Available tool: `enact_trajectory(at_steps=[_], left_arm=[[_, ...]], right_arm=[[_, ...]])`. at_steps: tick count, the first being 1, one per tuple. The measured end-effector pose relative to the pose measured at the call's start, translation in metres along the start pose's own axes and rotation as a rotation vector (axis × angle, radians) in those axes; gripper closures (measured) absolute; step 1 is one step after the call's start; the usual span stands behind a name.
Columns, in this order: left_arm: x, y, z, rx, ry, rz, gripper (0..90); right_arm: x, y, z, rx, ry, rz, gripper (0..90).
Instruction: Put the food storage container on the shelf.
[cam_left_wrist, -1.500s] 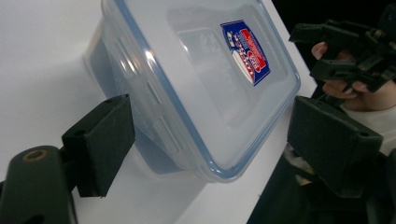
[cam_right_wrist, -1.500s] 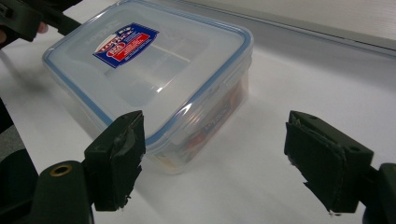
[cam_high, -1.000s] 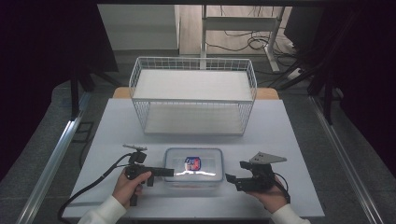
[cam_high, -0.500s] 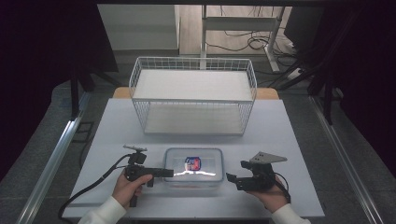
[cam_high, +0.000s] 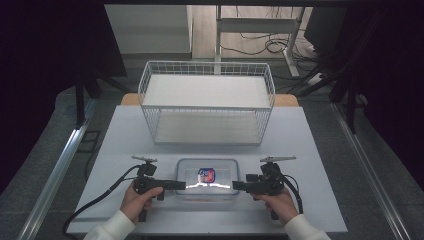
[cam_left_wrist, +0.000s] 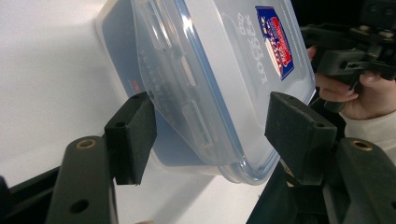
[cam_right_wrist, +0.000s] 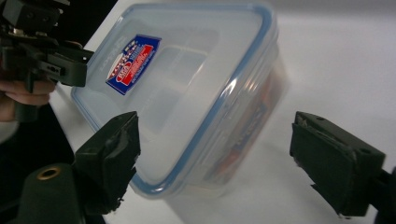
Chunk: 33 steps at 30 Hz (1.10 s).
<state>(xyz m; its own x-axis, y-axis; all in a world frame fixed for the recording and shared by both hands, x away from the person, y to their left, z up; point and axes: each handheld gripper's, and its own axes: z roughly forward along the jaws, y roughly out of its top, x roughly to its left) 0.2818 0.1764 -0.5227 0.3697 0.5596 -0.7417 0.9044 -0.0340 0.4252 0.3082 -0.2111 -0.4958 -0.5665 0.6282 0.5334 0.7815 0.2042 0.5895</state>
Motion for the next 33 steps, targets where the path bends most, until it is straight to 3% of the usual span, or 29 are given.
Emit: enact_trajectory(at_steps=[5,8,11,13,18,23,33], left_arm=[[0.000,0.000,0.000,-0.004,-0.002,-0.003,34.5],[0.000,0.000,0.000,-0.006,-0.003,-0.005,34.5],[0.001,0.000,0.000,-0.004,-0.008,-0.003,34.6],[0.001,0.000,0.001,0.003,-0.014,-0.011,34.8],[0.000,-0.001,0.002,0.002,-0.016,-0.018,34.5],[-0.002,0.000,-0.004,-0.030,0.002,0.000,38.7],[-0.005,-0.003,-0.012,-0.057,0.000,0.035,48.3]], right_arm=[[-0.004,0.000,0.018,0.052,0.079,0.092,15.9],[-0.004,0.000,0.023,0.067,0.100,0.130,18.6],[-0.004,0.000,0.020,0.067,0.099,0.150,23.8],[-0.006,0.001,0.015,0.037,0.100,0.169,33.5],[-0.008,0.000,0.012,0.038,0.109,0.223,37.0],[-0.006,-0.001,0.008,0.019,0.116,0.240,44.2],[0.003,-0.003,-0.001,-0.031,0.104,0.199,53.0]])
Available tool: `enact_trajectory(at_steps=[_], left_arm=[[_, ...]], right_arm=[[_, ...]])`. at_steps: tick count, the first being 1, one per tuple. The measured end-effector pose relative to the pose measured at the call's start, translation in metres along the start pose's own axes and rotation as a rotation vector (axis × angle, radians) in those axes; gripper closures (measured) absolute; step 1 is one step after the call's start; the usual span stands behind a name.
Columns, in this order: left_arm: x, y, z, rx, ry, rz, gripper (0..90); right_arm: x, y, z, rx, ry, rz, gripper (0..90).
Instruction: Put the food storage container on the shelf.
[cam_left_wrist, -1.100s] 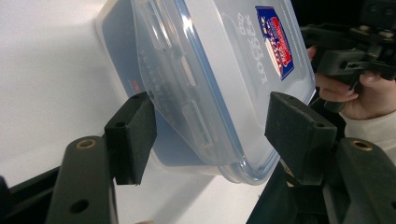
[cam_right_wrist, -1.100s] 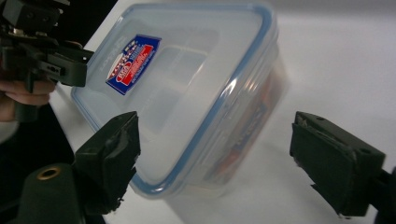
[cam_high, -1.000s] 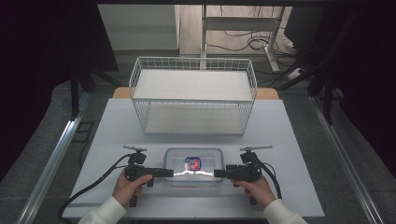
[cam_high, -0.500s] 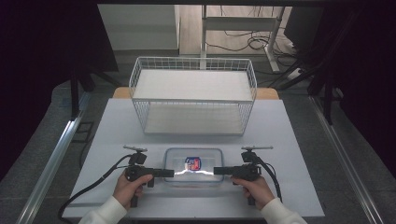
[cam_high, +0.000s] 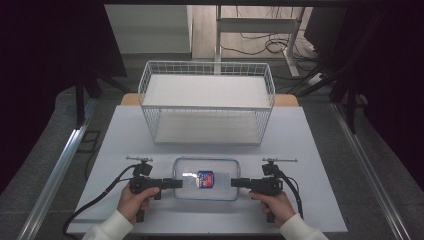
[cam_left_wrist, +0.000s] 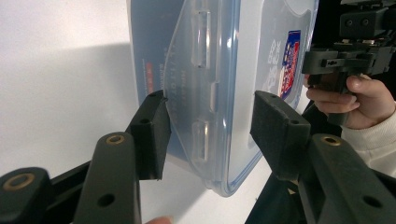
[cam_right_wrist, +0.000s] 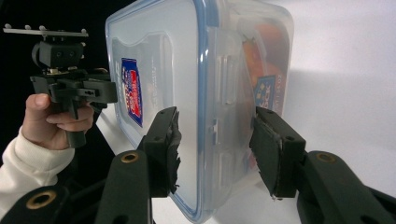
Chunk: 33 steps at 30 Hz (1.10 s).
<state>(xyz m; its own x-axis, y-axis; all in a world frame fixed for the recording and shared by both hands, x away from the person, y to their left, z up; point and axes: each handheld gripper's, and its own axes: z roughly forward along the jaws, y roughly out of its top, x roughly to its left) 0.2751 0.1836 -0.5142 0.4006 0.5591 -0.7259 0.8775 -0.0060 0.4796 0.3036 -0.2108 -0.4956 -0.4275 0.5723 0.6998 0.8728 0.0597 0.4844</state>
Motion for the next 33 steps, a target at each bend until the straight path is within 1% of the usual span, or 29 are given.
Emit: enact_trajectory(at_steps=[1,3,9,15,18,23,28,30,33], left_arm=[[0.000,0.000,0.000,0.000,0.001,0.002,48.3],[-0.001,0.000,-0.001,0.002,0.000,0.008,48.5],[-0.005,0.003,-0.006,-0.024,-0.014,0.024,50.6],[-0.002,0.013,-0.006,-0.024,-0.008,0.034,50.6],[0.005,0.022,-0.007,-0.023,-0.009,0.025,50.6],[0.016,0.045,-0.009,-0.033,0.006,0.039,50.8],[0.031,0.069,-0.004,-0.036,-0.001,0.058,50.9],[0.036,0.077,-0.001,-0.045,-0.004,0.064,51.0],[0.042,0.088,0.003,-0.059,-0.002,0.075,50.9]], right_arm=[[0.000,0.000,0.000,0.002,0.003,0.006,53.0],[0.000,-0.001,0.000,0.001,0.005,0.003,53.0],[0.003,0.002,-0.003,-0.022,0.016,-0.014,53.0],[0.001,0.010,-0.001,-0.028,0.021,-0.022,53.1],[0.001,0.019,0.002,-0.031,0.015,-0.026,53.0],[-0.006,0.041,0.017,-0.040,0.023,-0.020,52.7],[-0.014,0.063,0.027,-0.067,0.009,-0.025,52.4],[-0.017,0.070,0.029,-0.089,-0.001,-0.030,52.3],[-0.022,0.078,0.033,-0.116,-0.004,-0.021,52.3]])
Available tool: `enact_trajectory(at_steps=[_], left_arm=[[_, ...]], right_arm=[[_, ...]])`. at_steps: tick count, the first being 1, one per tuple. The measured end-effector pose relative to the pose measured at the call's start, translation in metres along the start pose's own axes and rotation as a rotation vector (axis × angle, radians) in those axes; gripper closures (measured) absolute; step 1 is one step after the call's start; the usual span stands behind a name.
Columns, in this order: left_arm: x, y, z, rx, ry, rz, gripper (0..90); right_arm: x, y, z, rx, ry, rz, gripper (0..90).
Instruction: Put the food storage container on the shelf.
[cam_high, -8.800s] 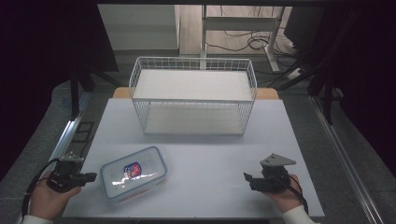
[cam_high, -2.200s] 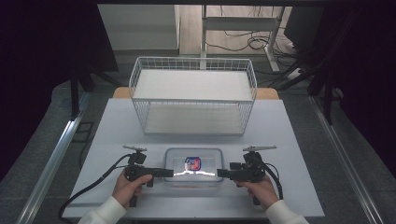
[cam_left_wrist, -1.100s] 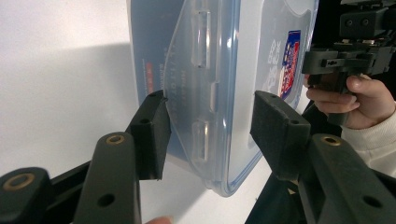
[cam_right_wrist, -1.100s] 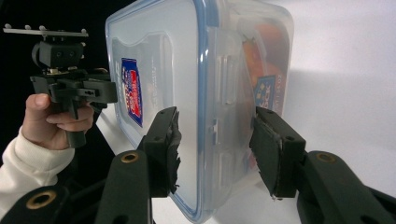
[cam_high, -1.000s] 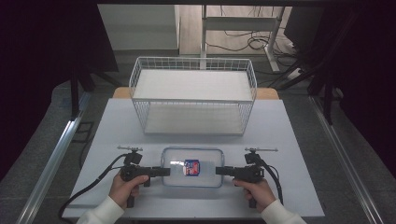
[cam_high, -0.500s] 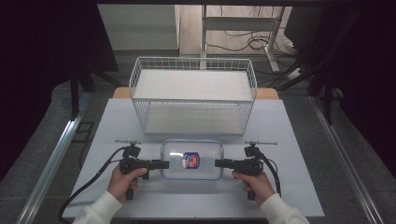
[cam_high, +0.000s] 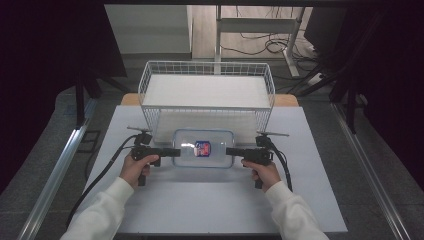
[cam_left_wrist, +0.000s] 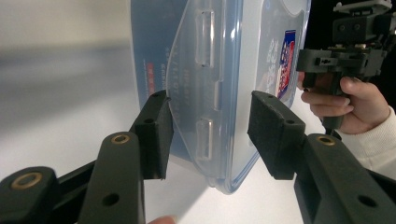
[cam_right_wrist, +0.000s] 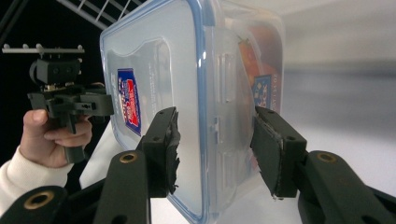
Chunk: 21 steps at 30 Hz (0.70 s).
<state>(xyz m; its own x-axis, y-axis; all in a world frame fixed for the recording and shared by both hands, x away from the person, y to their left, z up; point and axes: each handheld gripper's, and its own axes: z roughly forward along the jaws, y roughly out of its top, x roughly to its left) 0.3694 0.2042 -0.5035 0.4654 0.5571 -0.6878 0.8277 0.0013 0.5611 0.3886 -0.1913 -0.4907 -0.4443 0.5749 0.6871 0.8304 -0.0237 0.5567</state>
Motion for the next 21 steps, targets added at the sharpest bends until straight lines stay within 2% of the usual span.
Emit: enact_trajectory(at_steps=[4,7,12,16,21], left_arm=[[0.007,0.009,0.004,-0.021,-0.002,0.003,50.8],[0.013,0.013,0.009,-0.047,0.004,-0.005,50.5],[0.020,0.013,0.016,-0.067,0.010,-0.018,50.6],[0.025,0.012,0.022,-0.078,0.005,-0.030,50.5],[0.025,0.012,0.023,-0.093,0.009,-0.046,49.7]], right_arm=[[-0.004,0.009,0.004,-0.038,-0.011,0.002,52.5],[-0.007,0.015,0.008,-0.047,-0.019,-0.004,52.6],[-0.016,0.019,0.015,-0.070,-0.033,0.008,52.5],[-0.023,0.019,0.017,-0.084,-0.035,0.039,52.5],[-0.024,0.019,0.018,-0.101,-0.039,0.054,52.1]])
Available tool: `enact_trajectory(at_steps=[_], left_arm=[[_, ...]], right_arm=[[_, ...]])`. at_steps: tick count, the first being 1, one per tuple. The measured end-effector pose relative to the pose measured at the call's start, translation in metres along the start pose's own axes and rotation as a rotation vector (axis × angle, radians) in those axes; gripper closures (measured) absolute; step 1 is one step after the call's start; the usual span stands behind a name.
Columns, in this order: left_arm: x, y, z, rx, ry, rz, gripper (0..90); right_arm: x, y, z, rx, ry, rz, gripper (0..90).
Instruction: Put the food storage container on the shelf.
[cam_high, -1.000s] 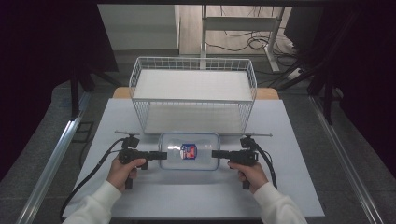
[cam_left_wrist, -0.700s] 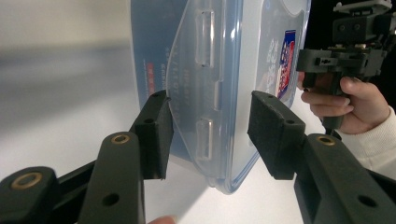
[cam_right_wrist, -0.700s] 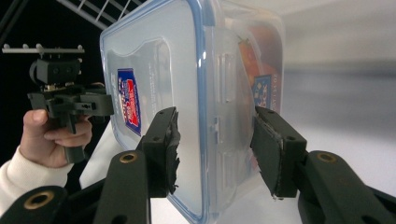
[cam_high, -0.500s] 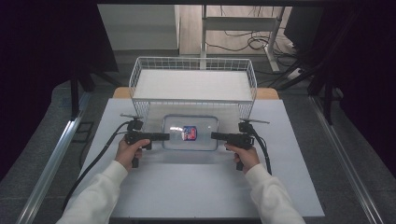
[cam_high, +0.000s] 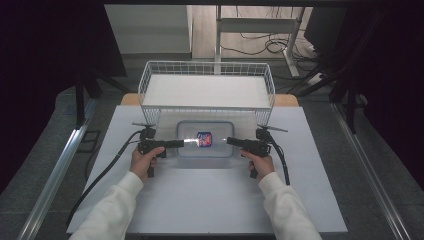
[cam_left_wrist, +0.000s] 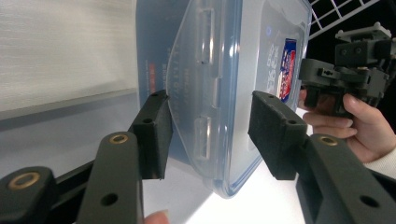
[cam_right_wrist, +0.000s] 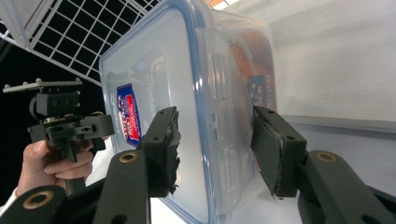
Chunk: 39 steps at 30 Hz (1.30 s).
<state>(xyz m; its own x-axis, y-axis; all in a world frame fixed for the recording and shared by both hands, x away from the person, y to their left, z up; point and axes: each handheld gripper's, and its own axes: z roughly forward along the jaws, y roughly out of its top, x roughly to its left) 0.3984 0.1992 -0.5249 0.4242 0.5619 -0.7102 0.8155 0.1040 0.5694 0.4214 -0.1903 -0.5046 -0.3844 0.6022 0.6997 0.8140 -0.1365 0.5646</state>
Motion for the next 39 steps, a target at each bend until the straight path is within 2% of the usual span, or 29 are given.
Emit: enact_trajectory(at_steps=[4,6,10,12,13,16,19,22,25,26,29,32,36,39], left_arm=[[-0.001,0.000,0.002,-0.023,0.022,-0.009,48.1],[0.000,0.000,0.004,-0.028,0.025,-0.037,46.4],[0.001,-0.001,0.007,-0.041,0.008,-0.058,44.2],[0.002,0.000,0.007,-0.046,0.006,-0.063,44.1],[0.001,-0.001,0.007,-0.047,0.008,-0.063,42.8],[-0.002,-0.001,0.005,-0.050,0.015,-0.053,36.2],[-0.009,-0.003,0.000,-0.042,0.043,-0.019,30.6],[-0.017,-0.007,-0.008,-0.052,0.060,0.007,30.0],[-0.025,-0.013,-0.015,-0.050,0.070,0.037,30.3],[-0.029,-0.017,-0.017,-0.040,0.080,0.052,30.2],[-0.037,-0.025,-0.020,-0.003,0.097,0.090,28.6],[-0.045,-0.036,-0.026,0.023,0.118,0.124,28.1],[-0.054,-0.047,-0.035,0.035,0.143,0.163,28.2],[-0.059,-0.054,-0.039,0.044,0.149,0.183,28.1]], right_arm=[[-0.001,0.000,0.002,-0.018,-0.009,0.033,51.4],[-0.001,0.000,0.004,-0.030,-0.016,0.039,49.8],[-0.002,-0.002,0.006,-0.033,-0.027,0.071,47.8],[-0.001,-0.002,0.007,-0.056,-0.036,0.067,47.6],[-0.001,-0.002,0.007,-0.059,-0.035,0.071,43.8],[0.001,-0.002,0.004,-0.070,-0.048,0.084,37.4],[0.006,-0.006,-0.006,-0.104,-0.087,0.050,32.9],[0.013,-0.011,-0.016,-0.096,-0.108,0.024,32.5],[0.022,-0.020,-0.028,-0.074,-0.127,-0.061,34.1],[0.025,-0.023,-0.031,-0.068,-0.131,-0.079,34.5],[0.034,-0.032,-0.041,-0.037,-0.156,-0.188,36.7],[0.041,-0.041,-0.049,-0.010,-0.163,-0.272,40.4],[0.049,-0.053,-0.049,0.047,-0.195,-0.372,47.2],[0.057,-0.060,-0.042,0.087,-0.207,-0.449,53.7]])
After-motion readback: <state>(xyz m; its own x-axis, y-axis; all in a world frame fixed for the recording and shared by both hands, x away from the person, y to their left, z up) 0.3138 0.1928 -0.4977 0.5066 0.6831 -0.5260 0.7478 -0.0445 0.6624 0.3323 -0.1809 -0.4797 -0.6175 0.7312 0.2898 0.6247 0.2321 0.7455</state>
